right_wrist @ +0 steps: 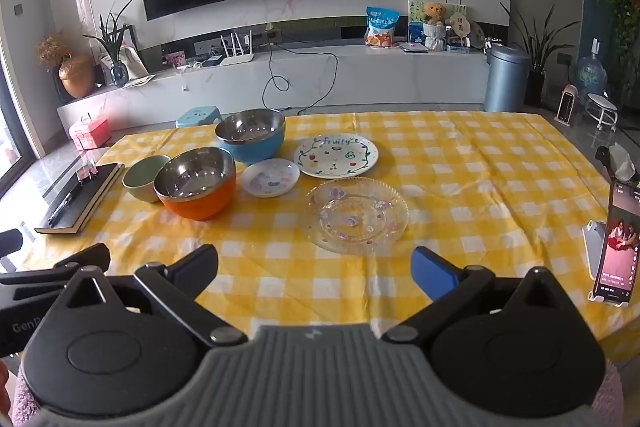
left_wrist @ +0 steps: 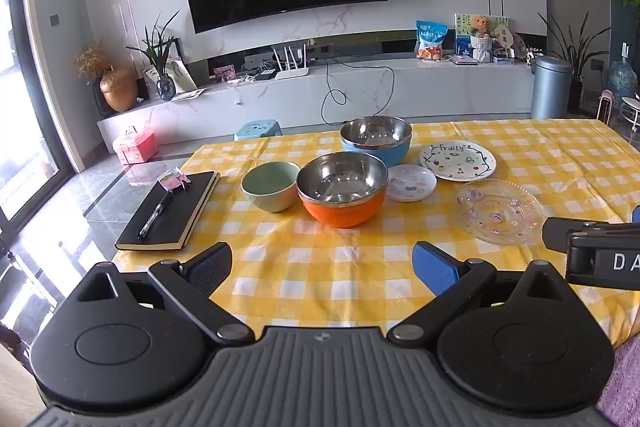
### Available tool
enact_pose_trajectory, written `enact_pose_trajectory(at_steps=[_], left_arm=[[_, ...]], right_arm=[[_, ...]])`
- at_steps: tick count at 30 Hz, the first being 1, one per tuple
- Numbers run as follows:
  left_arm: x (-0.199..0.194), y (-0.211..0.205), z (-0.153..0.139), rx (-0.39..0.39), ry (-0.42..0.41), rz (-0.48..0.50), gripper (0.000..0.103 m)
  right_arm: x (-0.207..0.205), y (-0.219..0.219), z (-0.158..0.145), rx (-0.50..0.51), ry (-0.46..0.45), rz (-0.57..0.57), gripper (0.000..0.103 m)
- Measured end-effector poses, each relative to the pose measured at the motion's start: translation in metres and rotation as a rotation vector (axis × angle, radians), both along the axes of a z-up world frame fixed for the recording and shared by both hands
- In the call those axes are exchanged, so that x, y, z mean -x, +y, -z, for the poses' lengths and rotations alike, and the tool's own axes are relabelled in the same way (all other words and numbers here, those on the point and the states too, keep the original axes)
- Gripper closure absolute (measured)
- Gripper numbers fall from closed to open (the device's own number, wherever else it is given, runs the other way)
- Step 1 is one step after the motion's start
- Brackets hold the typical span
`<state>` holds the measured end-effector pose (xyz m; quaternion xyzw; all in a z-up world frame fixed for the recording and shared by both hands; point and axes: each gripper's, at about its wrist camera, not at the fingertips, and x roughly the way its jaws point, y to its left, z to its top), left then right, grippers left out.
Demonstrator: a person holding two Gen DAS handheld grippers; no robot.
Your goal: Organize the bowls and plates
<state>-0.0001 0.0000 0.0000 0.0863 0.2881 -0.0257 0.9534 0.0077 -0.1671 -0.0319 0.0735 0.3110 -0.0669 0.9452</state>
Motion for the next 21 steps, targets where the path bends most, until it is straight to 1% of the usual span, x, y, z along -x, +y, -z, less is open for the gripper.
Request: enact_pose_trajectory(at_steps=[6, 8, 14, 21], left_arm=[[-0.0005, 0.0034, -0.0006, 0.010, 0.008, 0.009, 0.000], [0.0014, -0.0036, 0.0011, -0.003, 0.007, 0.011, 0.000], [0.0024, -0.0032, 0.0005, 0.005, 0.008, 0.003, 0.000], [0.0000, -0.0022, 0.0020, 0.001, 0.008, 0.011, 0.000]], right_arm=[[-0.0010, -0.0003, 0.0011, -0.003, 0.004, -0.005, 0.003], [-0.0007, 0.0007, 0.0014, 0.000, 0.004, -0.009, 0.003], [-0.0031, 0.0017, 0.0058, -0.001, 0.008, -0.012, 0.003], [-0.0031, 0.0022, 0.0027, -0.004, 0.013, -0.010, 0.003]])
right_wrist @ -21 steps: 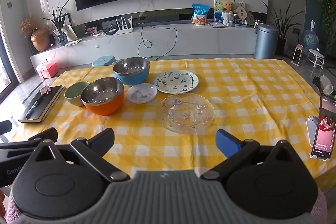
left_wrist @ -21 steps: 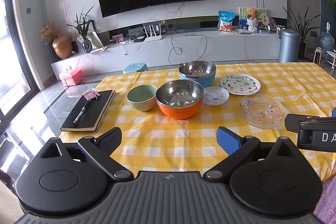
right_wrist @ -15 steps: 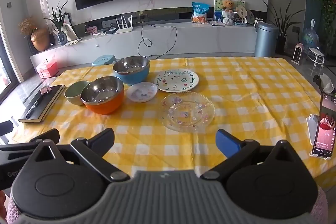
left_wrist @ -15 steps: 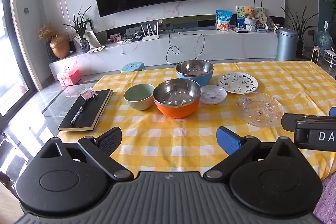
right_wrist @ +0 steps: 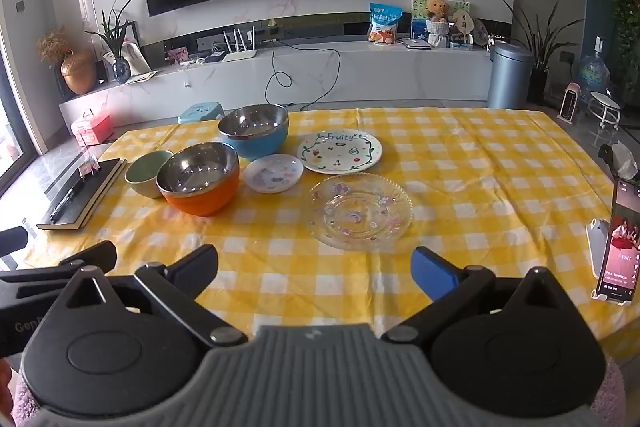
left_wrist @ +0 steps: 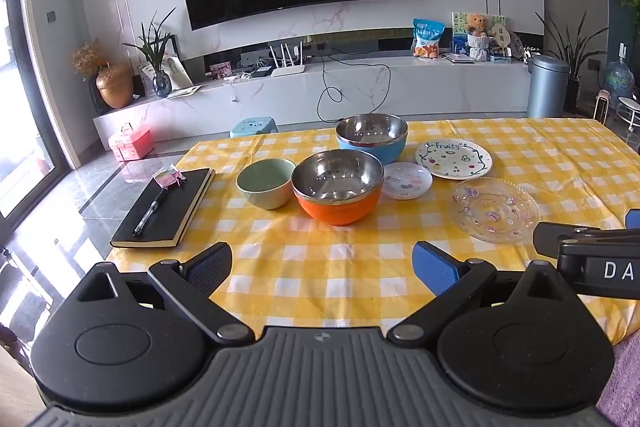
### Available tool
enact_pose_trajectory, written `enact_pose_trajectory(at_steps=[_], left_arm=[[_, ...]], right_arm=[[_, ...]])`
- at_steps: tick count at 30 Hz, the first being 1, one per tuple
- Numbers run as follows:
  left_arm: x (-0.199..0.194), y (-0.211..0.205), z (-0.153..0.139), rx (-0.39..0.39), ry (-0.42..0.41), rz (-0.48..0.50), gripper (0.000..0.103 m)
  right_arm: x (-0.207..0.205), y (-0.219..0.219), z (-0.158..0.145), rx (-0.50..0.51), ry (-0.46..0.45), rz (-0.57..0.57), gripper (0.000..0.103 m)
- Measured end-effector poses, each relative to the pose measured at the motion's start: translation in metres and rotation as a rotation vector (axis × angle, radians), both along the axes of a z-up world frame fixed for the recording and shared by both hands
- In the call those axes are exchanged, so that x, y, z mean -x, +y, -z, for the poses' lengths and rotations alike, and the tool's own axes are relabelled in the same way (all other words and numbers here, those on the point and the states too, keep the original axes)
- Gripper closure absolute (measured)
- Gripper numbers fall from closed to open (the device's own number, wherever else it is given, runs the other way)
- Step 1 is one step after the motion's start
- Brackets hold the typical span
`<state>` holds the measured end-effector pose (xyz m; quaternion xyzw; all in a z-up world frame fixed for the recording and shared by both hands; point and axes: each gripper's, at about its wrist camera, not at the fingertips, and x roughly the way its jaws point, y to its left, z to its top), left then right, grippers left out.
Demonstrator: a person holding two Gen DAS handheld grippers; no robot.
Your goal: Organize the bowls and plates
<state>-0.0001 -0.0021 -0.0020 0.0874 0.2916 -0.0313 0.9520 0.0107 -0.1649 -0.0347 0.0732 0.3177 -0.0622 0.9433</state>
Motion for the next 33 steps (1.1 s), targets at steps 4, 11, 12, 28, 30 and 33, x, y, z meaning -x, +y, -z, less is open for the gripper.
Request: enact_pose_trajectory(at_steps=[4, 11, 12, 28, 30, 33], left_arm=[[0.0001, -0.0001, 0.0004, 0.000, 0.001, -0.001, 0.000], [-0.0007, 0.0003, 0.0014, 0.001, 0.001, -0.001, 0.000], [-0.0007, 0.0001, 0.0010, 0.001, 0.002, -0.002, 0.000], [-0.0017, -0.0009, 0.0074, 0.004, 0.007, -0.001, 0.000], [-0.0018, -0.0008, 0.0076, 0.005, 0.008, 0.000, 0.000], [-0.0011, -0.0012, 0.0082, 0.005, 0.008, -0.001, 0.000]], right_arm=[[-0.0004, 0.0000, 0.0003, 0.000, 0.000, 0.000, 0.003], [-0.0007, 0.0000, 0.0004, 0.000, 0.000, 0.000, 0.003], [-0.0007, -0.0001, 0.0004, 0.000, 0.001, -0.001, 0.003], [-0.0006, 0.0008, 0.0008, -0.005, 0.004, -0.001, 0.003], [-0.0005, 0.0007, 0.0011, -0.005, 0.004, 0.001, 0.003], [-0.0005, 0.0009, 0.0013, -0.006, 0.004, 0.000, 0.003]])
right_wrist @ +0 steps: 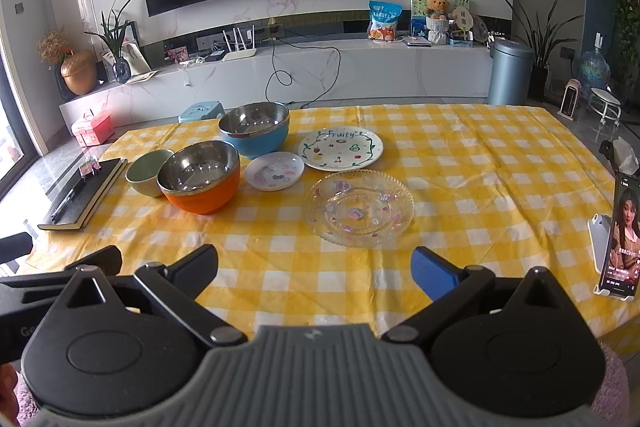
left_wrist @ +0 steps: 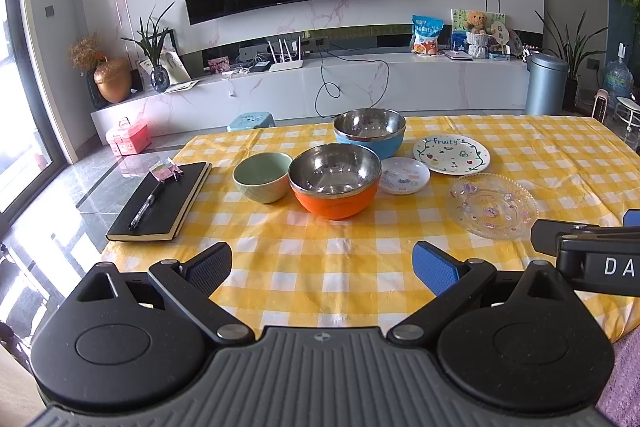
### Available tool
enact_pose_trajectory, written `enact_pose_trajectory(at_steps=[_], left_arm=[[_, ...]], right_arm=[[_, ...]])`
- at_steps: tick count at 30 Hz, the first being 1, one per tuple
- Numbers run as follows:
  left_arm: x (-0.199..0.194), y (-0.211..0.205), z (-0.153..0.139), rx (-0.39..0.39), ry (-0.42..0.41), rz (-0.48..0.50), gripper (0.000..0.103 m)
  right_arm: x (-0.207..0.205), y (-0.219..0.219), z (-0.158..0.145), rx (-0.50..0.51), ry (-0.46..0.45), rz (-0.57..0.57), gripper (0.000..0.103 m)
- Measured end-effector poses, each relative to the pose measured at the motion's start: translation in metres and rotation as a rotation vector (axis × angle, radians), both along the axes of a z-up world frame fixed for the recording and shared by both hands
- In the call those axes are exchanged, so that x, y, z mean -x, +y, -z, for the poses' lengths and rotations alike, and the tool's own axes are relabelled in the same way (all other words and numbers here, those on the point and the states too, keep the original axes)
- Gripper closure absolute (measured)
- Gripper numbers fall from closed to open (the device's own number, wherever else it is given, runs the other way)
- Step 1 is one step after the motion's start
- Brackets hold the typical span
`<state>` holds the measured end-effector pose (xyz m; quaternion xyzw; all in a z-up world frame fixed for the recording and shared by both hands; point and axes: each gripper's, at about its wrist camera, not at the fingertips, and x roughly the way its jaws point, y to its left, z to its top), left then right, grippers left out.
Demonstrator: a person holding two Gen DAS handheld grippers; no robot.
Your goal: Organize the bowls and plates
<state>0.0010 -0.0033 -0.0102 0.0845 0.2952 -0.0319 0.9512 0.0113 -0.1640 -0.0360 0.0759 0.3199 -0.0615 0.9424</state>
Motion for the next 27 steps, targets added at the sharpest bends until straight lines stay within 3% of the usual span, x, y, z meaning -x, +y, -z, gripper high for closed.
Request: enact_pose_trajectory(at_steps=[27], left_arm=[[-0.0009, 0.0013, -0.0006, 0.002, 0.004, 0.002, 0.000]], right_arm=[[0.0000, -0.0008, 0.0002, -0.001, 0.001, 0.000, 0.003]])
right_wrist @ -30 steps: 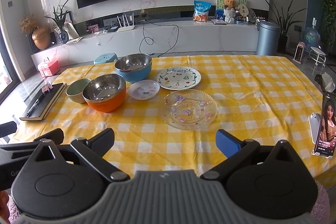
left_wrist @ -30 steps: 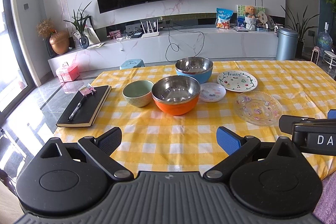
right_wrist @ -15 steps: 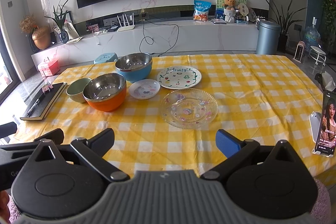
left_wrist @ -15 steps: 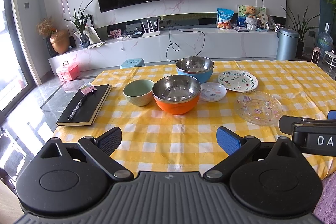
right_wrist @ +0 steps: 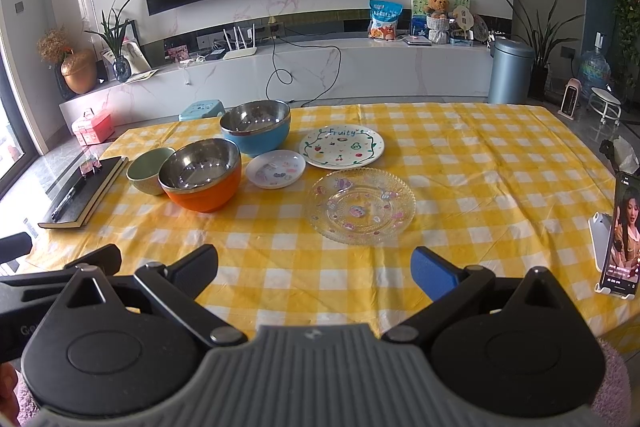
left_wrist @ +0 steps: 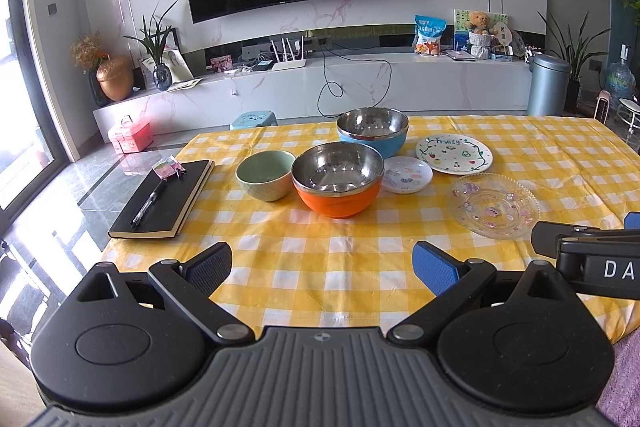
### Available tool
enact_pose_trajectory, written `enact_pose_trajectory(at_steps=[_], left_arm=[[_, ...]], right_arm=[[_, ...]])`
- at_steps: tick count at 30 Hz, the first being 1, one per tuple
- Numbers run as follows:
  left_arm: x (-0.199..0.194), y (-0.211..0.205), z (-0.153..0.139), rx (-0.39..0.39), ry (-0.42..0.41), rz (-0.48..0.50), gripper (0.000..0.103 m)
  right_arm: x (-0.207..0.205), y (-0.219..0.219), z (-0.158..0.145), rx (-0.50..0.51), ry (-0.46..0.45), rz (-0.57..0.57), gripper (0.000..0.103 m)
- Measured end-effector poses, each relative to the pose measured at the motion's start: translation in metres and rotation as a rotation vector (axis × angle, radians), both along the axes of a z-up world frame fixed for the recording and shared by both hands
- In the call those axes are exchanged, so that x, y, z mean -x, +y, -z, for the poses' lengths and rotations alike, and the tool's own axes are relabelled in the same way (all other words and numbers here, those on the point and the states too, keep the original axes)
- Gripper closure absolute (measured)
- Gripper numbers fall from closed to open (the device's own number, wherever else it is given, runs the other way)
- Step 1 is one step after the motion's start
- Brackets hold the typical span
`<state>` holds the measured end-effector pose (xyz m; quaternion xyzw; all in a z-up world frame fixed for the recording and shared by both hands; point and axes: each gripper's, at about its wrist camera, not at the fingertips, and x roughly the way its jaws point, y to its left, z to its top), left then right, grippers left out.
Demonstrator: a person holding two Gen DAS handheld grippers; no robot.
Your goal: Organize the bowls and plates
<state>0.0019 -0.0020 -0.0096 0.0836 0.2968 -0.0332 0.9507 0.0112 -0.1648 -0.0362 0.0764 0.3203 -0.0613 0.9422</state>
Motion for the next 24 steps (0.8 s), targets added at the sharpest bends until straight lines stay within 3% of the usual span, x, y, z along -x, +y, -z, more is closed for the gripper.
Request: enact_pose_trajectory(at_steps=[18, 24], left_arm=[[0.001, 0.000, 0.002, -0.005, -0.004, 0.003, 0.000], [-0.001, 0.003, 0.012, 0.065, -0.001, 0.041, 0.000]], right_arm=[[-0.001, 0.001, 0.005, 0.011, -0.004, 0.001, 0.003], [0.010, -0.005, 0.013, 0.040, -0.139, -0.009, 0.002]])
